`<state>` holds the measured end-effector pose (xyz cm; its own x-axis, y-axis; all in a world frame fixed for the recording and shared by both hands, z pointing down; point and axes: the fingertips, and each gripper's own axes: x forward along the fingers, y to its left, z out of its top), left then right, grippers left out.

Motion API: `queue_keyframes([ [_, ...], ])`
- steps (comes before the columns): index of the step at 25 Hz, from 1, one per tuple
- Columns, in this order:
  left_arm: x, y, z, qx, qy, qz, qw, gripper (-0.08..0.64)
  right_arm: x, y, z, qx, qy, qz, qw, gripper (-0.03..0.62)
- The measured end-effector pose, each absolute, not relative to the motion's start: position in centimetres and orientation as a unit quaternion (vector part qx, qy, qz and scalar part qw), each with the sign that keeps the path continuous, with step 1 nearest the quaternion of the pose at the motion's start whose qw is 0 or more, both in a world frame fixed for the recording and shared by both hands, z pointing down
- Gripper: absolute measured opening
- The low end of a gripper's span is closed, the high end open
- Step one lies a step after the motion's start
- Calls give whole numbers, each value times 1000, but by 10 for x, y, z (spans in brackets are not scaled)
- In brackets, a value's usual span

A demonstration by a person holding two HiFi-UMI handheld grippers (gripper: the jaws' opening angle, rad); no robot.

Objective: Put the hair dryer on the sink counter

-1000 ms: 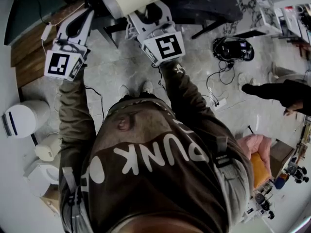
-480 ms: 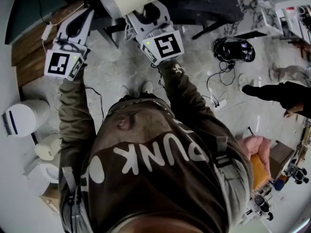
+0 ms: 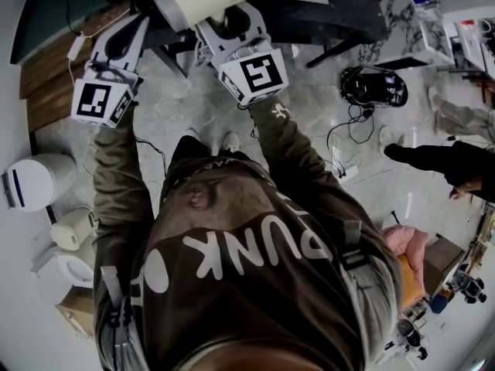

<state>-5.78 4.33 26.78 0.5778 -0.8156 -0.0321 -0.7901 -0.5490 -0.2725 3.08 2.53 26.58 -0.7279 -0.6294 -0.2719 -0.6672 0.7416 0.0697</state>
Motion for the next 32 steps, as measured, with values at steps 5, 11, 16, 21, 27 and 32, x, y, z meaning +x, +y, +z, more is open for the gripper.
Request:
queue_keyframes([
  [5, -62, 18, 281, -881, 455, -49, 120, -6, 27, 1, 275, -356, 926, 70, 109, 164],
  [11, -82, -43, 301, -886, 446, -46, 117, -6, 6, -53, 293, -367, 924, 59, 92, 164],
  [16, -107, -105, 323, -893, 434, -42, 109, -6, -24, -109, 311, -373, 924, 45, 66, 164],
  [21, -135, -156, 343, -898, 426, -43, 98, -6, -51, -162, 331, -391, 920, 15, 40, 164],
  [27, -154, -198, 360, -906, 413, -40, 82, -6, -76, -225, 376, -427, 900, -72, -40, 164],
  [32, -158, -218, 368, -908, 409, -45, 71, -6, -87, -266, 420, -431, 883, -155, -108, 164],
])
